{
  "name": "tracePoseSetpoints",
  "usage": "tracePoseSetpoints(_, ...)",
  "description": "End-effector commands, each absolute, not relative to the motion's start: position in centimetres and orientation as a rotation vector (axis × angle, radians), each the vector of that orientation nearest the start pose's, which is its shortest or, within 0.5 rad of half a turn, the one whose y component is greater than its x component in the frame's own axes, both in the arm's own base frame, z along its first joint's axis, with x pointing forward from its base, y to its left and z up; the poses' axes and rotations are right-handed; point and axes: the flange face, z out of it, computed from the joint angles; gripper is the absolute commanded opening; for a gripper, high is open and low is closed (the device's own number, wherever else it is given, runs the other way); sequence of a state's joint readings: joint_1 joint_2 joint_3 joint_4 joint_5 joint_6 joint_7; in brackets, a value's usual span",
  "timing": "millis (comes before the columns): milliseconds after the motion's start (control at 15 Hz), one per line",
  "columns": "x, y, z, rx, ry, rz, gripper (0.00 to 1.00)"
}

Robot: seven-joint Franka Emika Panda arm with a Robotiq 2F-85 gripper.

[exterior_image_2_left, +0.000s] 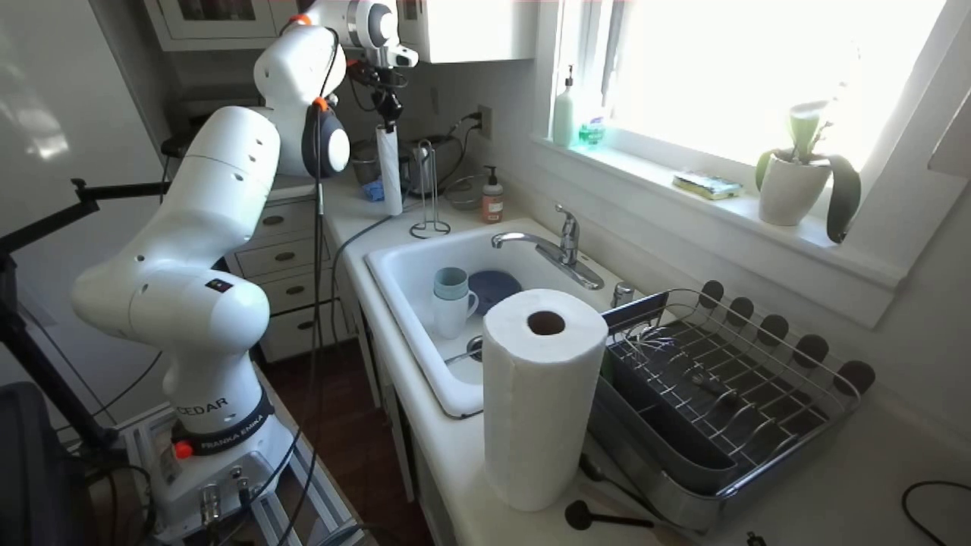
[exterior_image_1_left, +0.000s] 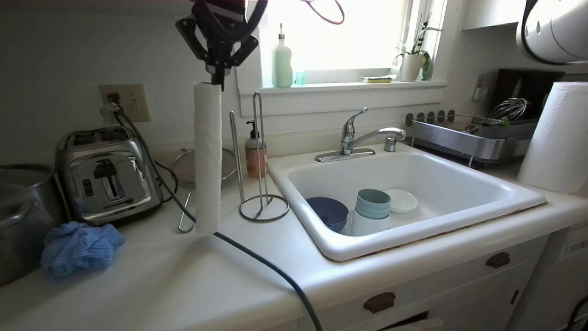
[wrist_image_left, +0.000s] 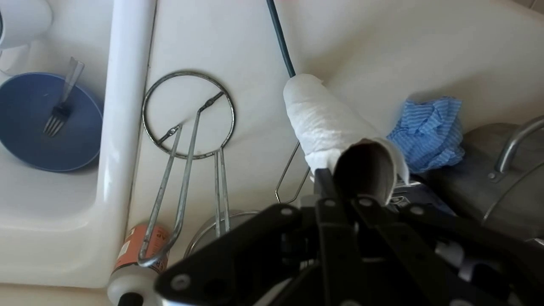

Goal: Take the paper towel roll off of the stand

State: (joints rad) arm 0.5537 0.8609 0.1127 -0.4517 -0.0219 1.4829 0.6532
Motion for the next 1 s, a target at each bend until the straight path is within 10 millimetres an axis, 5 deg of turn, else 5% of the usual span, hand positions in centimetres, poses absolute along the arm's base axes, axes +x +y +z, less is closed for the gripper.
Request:
tracePoseSetpoints(0, 61.6, 42.6, 56.8, -2.97, 0.026, -0.161, 0.0)
tracePoseSetpoints(667, 58.5, 46.9, 59.1, -2.862, -0.263, -0.227, 0.0)
tracePoseSetpoints(933, 59.1, 46.8, 58.0, -2.864, -0.275, -0.215, 0.0)
